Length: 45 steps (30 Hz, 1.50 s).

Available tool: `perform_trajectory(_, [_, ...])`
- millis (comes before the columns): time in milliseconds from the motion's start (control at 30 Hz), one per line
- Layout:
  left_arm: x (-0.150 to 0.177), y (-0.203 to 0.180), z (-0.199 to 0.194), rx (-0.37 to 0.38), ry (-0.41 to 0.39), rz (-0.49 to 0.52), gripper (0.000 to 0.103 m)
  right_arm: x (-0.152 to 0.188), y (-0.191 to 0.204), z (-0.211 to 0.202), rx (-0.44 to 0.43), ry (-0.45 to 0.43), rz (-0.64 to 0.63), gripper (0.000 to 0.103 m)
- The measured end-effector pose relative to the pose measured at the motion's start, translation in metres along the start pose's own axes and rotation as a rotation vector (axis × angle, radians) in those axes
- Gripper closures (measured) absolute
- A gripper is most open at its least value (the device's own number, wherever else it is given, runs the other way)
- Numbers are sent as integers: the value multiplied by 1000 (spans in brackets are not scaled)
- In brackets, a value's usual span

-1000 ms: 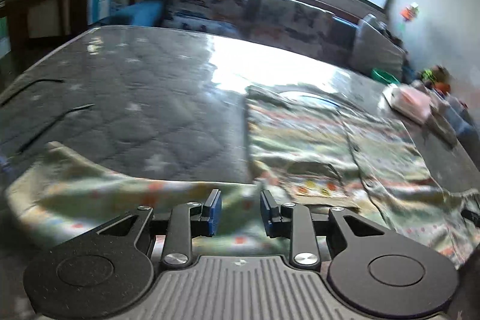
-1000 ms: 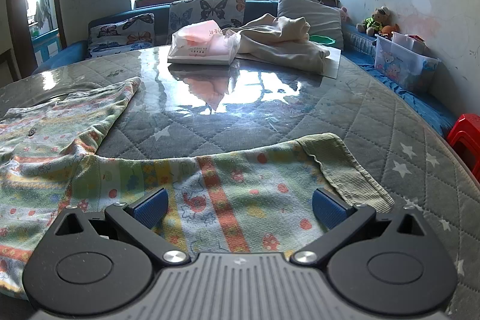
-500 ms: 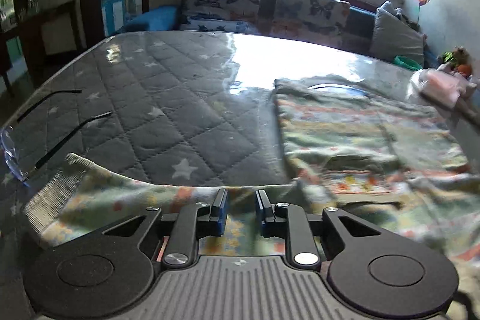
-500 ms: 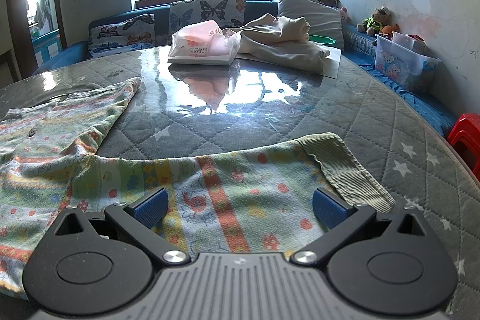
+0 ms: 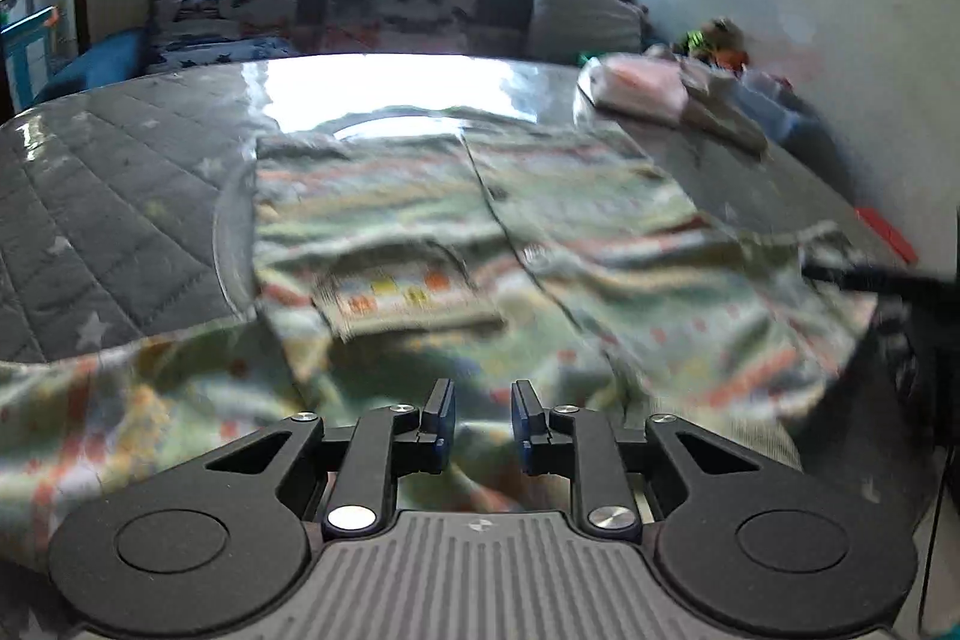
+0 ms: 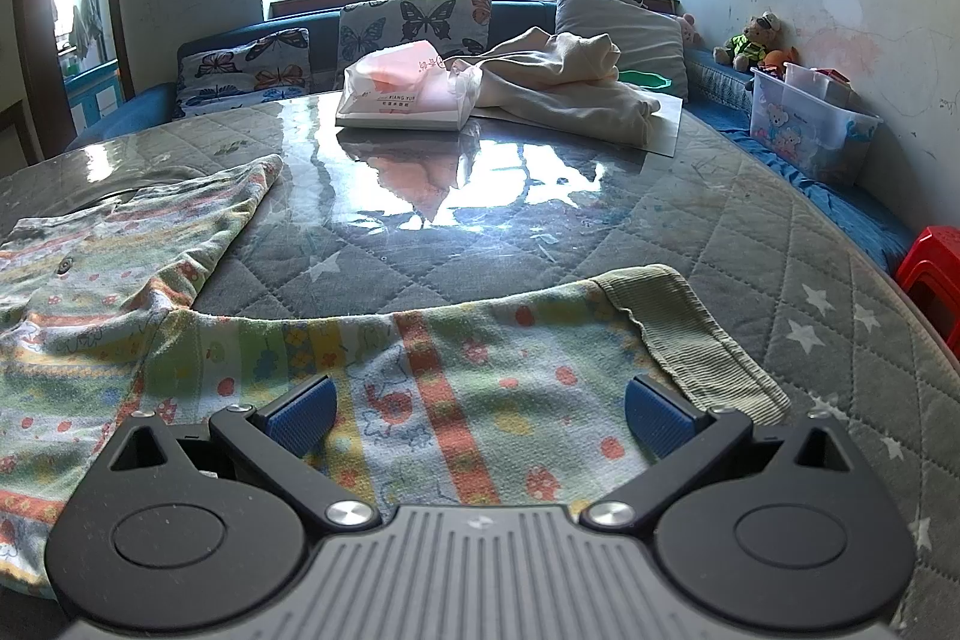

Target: Fold clothes

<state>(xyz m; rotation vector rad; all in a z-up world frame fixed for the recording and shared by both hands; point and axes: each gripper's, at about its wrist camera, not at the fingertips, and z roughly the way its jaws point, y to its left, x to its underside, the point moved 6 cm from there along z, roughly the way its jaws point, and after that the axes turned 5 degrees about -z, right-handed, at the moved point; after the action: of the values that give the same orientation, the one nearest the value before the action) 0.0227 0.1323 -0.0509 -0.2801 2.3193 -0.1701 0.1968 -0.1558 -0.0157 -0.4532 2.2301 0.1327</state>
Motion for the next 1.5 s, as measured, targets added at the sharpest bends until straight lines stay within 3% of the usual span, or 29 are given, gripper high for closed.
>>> perform_trajectory(167, [1,-1,-18,42,-46,-7,78,0,0,0,1,1,0,0])
perform_trajectory(300, [0,7,-22,28,-49,-25,78,-4,5,-3,17,9,-43,0])
perform_trajectory(433, [4,12,-20,23,-33,-34,78,-18,32,-28,-55,-12,-118,0])
perform_trajectory(567, [11,2,-19,16,-24,18,78,-27,85,-59,-232,-22,-237,3])
perform_trajectory(767, [14,-6,-29,26,-47,68,78,-18,172,-93,-519,29,-436,24])
perform_trajectory(900, [17,-7,-30,58,-39,62,78,0,218,-111,-638,49,-563,43])
perform_trajectory(1033, [23,-13,-26,80,-9,78,78,18,245,-110,-643,70,-679,63])
perform_trajectory(1200, [18,-19,-36,102,-31,111,77,22,244,-109,-615,73,-673,92])
perform_trajectory(1300, [16,-27,-47,132,-51,155,75,11,226,-109,-608,65,-579,98])
perform_trajectory(1500, [24,-60,-48,220,-33,301,68,-2,195,-105,-613,88,-407,98])
